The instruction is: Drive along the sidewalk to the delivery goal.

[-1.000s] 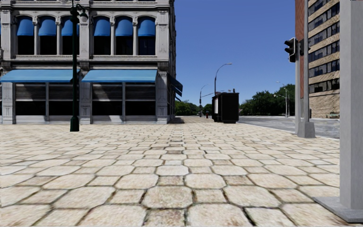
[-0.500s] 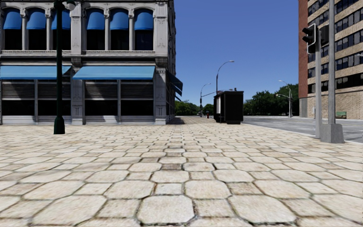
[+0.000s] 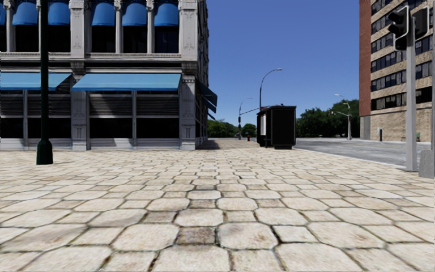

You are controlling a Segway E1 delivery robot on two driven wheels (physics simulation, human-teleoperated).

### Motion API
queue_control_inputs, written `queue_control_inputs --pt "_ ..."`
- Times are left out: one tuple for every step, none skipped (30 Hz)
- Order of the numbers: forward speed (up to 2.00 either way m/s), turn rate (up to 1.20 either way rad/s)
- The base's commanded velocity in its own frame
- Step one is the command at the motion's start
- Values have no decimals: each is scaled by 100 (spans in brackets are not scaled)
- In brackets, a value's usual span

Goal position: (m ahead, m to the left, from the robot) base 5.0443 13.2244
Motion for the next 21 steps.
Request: queue_control_inputs --pt "200 5" --pt "200 16" --pt "200 30" --pt "200 41" --pt "200 47" --pt "200 52" --pt "200 56" --pt "200 58" --pt "200 59" --pt "200 59" --pt "200 59" --pt "200 59" --pt "200 59" --pt "200 59" --pt "200 59" --pt "200 59" --pt "200 59" --pt "200 59" --pt "200 59" --pt "200 59" --pt "200 59"
